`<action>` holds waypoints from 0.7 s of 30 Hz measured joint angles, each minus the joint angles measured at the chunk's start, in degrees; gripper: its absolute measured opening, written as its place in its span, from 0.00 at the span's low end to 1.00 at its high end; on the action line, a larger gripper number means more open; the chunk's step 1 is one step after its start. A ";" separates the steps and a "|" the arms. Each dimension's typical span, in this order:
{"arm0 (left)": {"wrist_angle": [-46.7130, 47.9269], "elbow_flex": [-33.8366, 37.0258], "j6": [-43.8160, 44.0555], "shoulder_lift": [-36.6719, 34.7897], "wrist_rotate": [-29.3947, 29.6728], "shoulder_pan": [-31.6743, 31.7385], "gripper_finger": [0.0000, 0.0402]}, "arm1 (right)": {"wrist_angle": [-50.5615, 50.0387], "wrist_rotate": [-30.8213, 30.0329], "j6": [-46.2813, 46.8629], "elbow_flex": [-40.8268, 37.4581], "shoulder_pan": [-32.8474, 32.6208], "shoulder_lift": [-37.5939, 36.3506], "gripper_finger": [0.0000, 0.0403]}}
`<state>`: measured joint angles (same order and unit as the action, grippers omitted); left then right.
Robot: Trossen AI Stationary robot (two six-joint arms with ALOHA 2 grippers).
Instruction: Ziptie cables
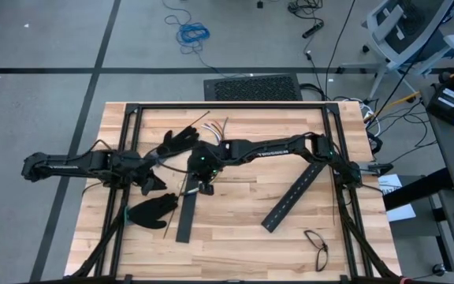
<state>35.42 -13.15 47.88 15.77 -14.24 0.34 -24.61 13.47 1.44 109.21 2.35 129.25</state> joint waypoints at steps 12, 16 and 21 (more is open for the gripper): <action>-1.43 0.04 9.69 -10.77 6.53 -4.28 0.35 | 2.40 5.66 15.85 -0.09 -1.35 2.80 0.00; -3.17 0.04 10.33 -9.70 8.16 -4.28 0.35 | 7.05 1.05 13.99 -0.09 -2.61 3.04 0.00; -13.54 0.07 10.29 -9.65 8.90 -4.28 0.35 | 6.38 -7.06 6.67 4.14 -1.86 3.02 0.00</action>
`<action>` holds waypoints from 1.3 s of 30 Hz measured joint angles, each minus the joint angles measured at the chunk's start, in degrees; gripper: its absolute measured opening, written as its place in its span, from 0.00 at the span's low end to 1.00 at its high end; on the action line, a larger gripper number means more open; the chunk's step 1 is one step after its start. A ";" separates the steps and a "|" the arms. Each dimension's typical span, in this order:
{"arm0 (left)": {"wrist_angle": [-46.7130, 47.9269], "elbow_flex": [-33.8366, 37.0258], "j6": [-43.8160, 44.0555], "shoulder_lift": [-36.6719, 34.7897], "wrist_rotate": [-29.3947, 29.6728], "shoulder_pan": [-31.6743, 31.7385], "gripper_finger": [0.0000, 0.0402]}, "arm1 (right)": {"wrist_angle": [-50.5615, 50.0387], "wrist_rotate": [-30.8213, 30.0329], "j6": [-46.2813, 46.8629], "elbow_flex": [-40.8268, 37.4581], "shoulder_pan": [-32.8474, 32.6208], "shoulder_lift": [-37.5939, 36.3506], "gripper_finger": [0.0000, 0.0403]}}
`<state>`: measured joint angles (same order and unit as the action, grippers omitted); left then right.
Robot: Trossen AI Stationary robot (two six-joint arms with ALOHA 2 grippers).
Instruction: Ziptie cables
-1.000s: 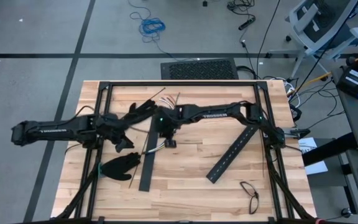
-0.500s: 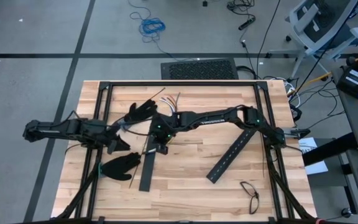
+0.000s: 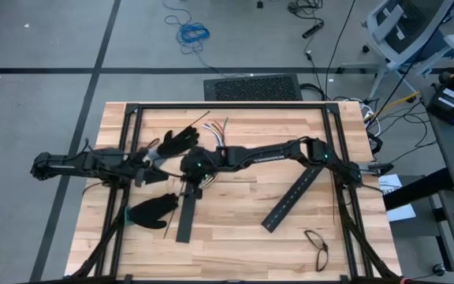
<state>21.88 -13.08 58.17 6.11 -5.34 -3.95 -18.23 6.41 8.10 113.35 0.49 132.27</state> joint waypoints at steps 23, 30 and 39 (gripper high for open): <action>-21.19 -0.02 -7.96 0.02 -0.55 0.00 0.35 | -18.89 -6.70 -22.07 4.28 5.20 0.54 0.30; -21.46 -0.03 -7.51 0.02 -0.42 0.00 0.35 | -12.30 -31.19 -36.71 4.38 3.55 0.16 0.54; -20.37 -0.09 -7.07 0.02 -0.73 0.00 0.35 | -49.47 -19.29 -14.28 2.18 10.14 -0.76 0.51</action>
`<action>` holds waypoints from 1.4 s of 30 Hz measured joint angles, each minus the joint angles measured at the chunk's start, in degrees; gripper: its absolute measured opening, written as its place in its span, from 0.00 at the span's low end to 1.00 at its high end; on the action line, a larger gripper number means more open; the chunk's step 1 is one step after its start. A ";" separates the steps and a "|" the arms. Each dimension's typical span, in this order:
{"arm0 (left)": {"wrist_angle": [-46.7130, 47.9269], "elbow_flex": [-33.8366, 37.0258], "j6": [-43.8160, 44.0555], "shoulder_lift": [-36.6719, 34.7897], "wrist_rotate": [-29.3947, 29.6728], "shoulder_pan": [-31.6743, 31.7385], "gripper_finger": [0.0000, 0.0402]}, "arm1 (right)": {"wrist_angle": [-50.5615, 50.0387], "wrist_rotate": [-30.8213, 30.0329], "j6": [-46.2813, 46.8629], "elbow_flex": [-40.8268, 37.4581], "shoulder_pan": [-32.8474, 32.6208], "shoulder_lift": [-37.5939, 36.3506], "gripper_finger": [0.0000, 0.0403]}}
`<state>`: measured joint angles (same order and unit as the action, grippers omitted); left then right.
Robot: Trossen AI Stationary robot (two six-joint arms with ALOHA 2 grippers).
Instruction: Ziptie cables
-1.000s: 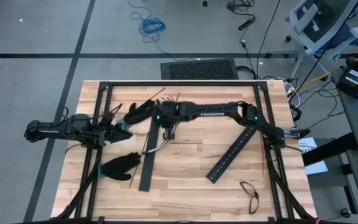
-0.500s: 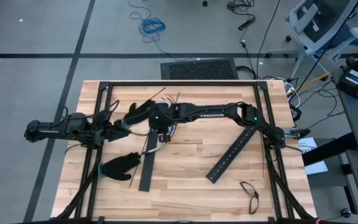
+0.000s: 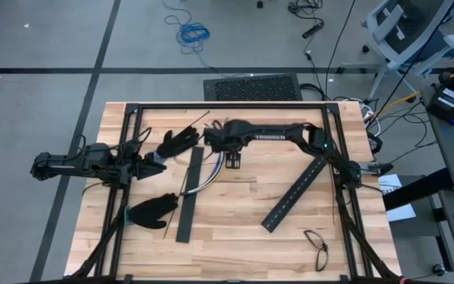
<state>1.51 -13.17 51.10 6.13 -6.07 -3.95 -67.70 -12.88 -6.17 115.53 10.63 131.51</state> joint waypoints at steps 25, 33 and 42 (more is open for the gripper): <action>0.32 0.00 -2.41 0.00 2.03 0.00 0.35 | 9.99 14.09 3.47 -12.49 1.88 -0.91 0.34; -0.51 0.00 -2.46 0.00 2.03 0.00 0.35 | 14.64 11.49 8.50 -17.22 0.31 -3.45 0.02; -0.97 0.00 -3.97 0.00 1.92 0.00 0.35 | 10.30 11.52 8.91 -17.34 1.14 -14.76 0.00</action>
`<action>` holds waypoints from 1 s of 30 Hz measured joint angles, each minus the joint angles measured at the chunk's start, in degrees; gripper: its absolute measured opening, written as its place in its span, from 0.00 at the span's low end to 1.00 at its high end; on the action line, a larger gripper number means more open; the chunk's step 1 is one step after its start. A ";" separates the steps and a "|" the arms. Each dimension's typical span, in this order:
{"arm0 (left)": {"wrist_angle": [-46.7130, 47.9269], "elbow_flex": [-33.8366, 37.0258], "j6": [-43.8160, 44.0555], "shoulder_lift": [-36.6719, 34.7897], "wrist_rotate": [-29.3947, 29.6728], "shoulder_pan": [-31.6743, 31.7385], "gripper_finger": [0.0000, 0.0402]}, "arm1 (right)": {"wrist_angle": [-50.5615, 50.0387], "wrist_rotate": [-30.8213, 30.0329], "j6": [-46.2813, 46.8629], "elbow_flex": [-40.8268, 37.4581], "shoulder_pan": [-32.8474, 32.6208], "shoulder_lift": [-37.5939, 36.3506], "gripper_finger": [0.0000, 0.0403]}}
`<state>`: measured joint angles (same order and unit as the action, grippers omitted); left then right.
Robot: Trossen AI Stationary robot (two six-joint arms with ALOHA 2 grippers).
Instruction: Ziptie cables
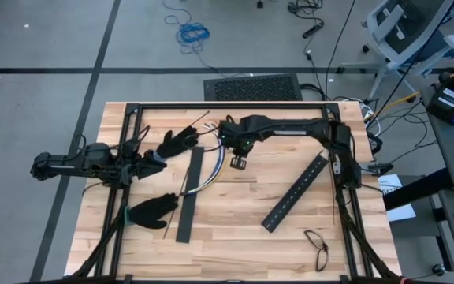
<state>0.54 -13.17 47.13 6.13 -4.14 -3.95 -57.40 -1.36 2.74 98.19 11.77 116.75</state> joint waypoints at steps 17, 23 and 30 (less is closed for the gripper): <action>20.92 0.11 2.70 2.32 10.23 -0.40 0.35 | -8.36 12.01 1.11 2.67 -10.27 -5.36 0.00; 22.64 0.11 5.81 4.86 4.78 -5.01 0.35 | -10.77 11.76 -1.75 2.63 -14.65 -2.14 0.00; 23.40 0.09 9.22 12.73 9.52 -11.93 0.35 | -8.23 10.19 -1.99 2.67 -16.06 -0.93 0.00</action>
<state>23.94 -13.08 56.35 18.86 5.38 -15.87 -65.63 8.84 0.75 100.86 -4.29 115.82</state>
